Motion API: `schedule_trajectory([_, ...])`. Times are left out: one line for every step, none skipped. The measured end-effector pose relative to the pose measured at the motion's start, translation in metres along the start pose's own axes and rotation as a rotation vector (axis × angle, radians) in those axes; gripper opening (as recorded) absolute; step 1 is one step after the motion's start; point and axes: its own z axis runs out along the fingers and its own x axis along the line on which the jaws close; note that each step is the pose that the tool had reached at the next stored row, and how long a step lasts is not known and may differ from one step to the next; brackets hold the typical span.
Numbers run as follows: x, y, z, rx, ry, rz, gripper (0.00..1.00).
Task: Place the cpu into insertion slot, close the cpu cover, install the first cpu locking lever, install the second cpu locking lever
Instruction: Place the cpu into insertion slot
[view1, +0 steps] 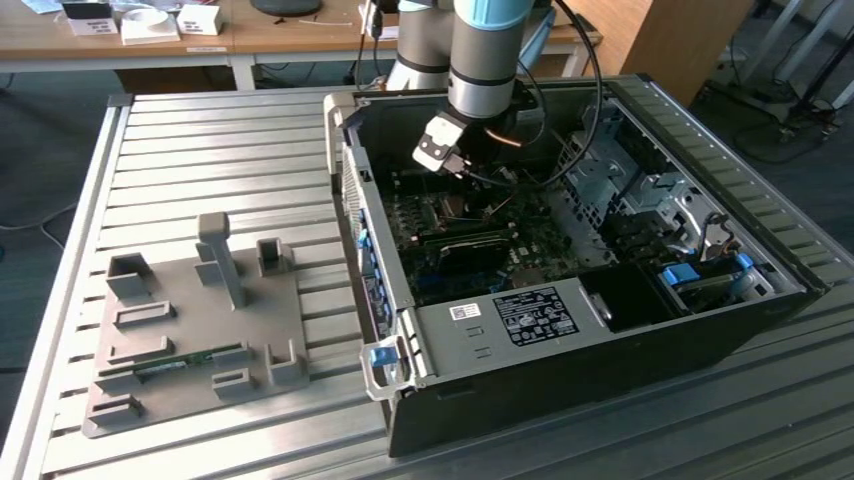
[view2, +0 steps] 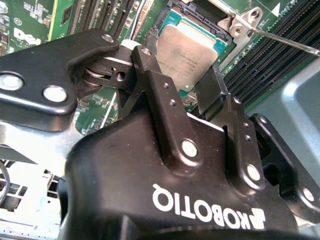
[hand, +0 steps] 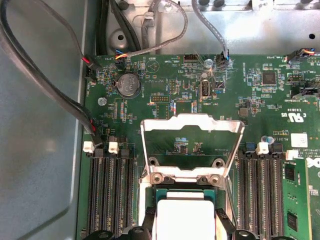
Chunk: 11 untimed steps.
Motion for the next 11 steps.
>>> schedule_trajectory([0.0000,0.0000,0.0000,0.0000,0.0000,0.001,0.54])
schedule_trajectory([0.0000,0.0000,0.0000,-0.0002,0.0001,0.001,0.54])
schedule_trajectory([0.0001,0.0001,-0.0002,-0.0002,0.0001,0.002,0.54])
schedule_trajectory([0.0000,0.0001,-0.0004,0.0000,-0.0001,0.003,0.54])
schedule_trajectory([0.0000,0.0001,-0.0008,0.0000,-0.0003,0.003,0.54])
schedule_trajectory([0.0000,0.0001,-0.0010,0.0000,-0.0002,0.004,0.54])
schedule_trajectory([0.0000,0.0001,-0.0009,-0.0002,-0.0001,0.004,0.54])
schedule_trajectory([0.0000,0.0001,-0.0010,-0.0001,-0.0001,0.004,0.54])
schedule_trajectory([0.0000,0.0001,-0.0010,-0.0001,-0.0001,0.004,0.54])
schedule_trajectory([0.0000,0.0000,-0.0010,-0.0001,-0.0002,0.004,0.54])
schedule_trajectory([0.0000,-0.0009,-0.0010,-0.0001,-0.0004,0.005,0.54])
